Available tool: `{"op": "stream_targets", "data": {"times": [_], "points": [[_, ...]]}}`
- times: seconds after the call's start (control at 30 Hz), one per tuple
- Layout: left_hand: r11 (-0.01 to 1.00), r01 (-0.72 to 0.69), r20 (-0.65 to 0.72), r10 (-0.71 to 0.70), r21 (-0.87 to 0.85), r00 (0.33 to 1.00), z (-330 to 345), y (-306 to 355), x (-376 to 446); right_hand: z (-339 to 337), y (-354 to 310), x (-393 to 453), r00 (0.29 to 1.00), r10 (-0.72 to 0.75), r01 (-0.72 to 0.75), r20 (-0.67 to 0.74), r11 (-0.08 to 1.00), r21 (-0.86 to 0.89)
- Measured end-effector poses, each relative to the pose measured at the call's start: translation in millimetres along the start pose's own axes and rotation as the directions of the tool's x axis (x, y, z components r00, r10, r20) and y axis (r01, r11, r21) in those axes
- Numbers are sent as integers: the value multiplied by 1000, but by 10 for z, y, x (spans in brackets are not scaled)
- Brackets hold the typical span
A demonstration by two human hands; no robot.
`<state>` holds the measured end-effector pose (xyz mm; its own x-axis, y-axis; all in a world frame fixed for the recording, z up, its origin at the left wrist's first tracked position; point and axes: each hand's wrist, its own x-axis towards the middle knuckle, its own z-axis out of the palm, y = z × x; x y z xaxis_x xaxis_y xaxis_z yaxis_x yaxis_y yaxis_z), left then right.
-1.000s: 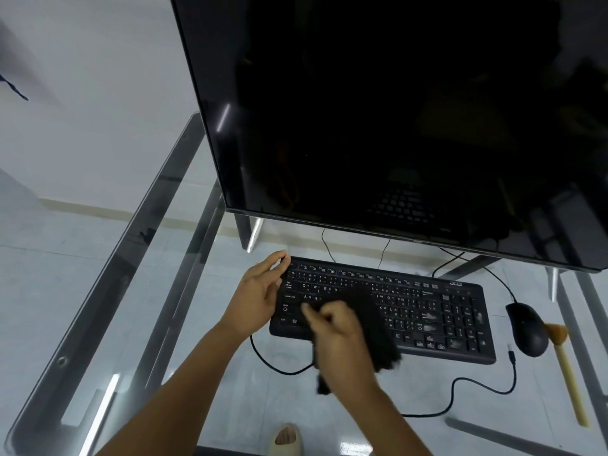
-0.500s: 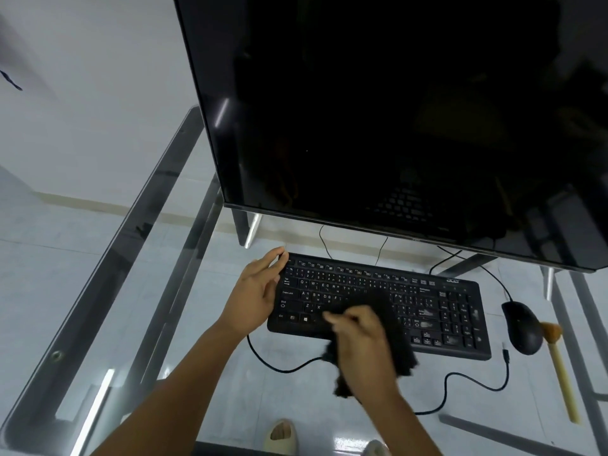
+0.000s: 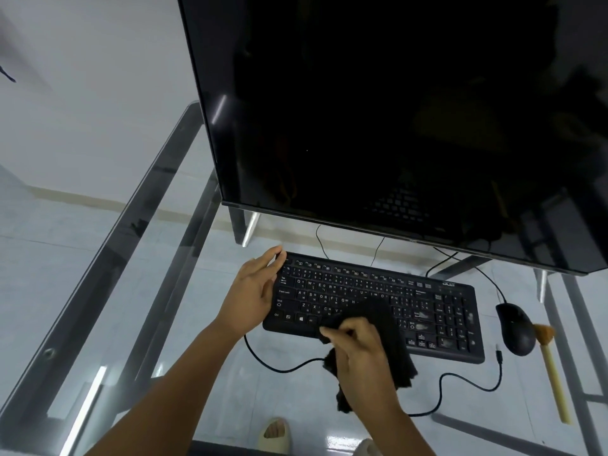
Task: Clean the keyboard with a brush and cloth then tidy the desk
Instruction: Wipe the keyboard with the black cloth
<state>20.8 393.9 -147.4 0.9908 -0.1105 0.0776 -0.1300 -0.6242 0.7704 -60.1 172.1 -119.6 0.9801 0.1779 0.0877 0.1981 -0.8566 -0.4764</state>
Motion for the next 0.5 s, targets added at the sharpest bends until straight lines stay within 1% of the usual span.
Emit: {"op": "stream_targets", "data": {"times": [0.03, 0.1, 0.17, 0.2, 0.23, 0.3, 0.33, 0.4, 0.43, 0.5], "points": [[1000, 4, -5, -4, 1, 1000, 4, 2, -1, 12, -36, 5, 1000, 6, -6, -18, 1000, -2], [1000, 9, -7, -9, -9, 1000, 4, 9, -9, 169, -233, 60, 998, -63, 64, -30, 998, 9], [1000, 0, 5, 0, -10, 1000, -2, 18, -17, 347, -495, 140, 988, -156, 154, 15, 984, 87], [1000, -7, 9, 6, 2, 1000, -4, 16, -20, 410, -549, 185, 984, -176, 173, 20, 977, 122], [1000, -9, 13, 9, 9, 1000, -11, 20, -20, 396, -559, 248, 988, -153, 149, 15, 976, 161], [1000, 4, 29, -5, 14, 1000, -20, 33, -12, 226, -419, 366, 1000, 9, -6, -14, 979, 203], [1000, 11, 27, -12, 16, 1000, -14, 28, -10, 113, -281, 408, 995, 82, -70, -53, 978, 194], [999, 3, 5, -3, 40, 1000, 1, 6, -18, -79, -21, 492, 949, 241, -209, -203, 963, 169], [998, -5, -9, 5, 55, 1000, 14, -10, -27, -72, 75, 531, 920, 281, -252, -274, 958, 134], [996, -15, -31, 18, 84, 999, 35, -15, -42, 94, -31, 615, 889, 336, -328, -313, 941, 78]]}}
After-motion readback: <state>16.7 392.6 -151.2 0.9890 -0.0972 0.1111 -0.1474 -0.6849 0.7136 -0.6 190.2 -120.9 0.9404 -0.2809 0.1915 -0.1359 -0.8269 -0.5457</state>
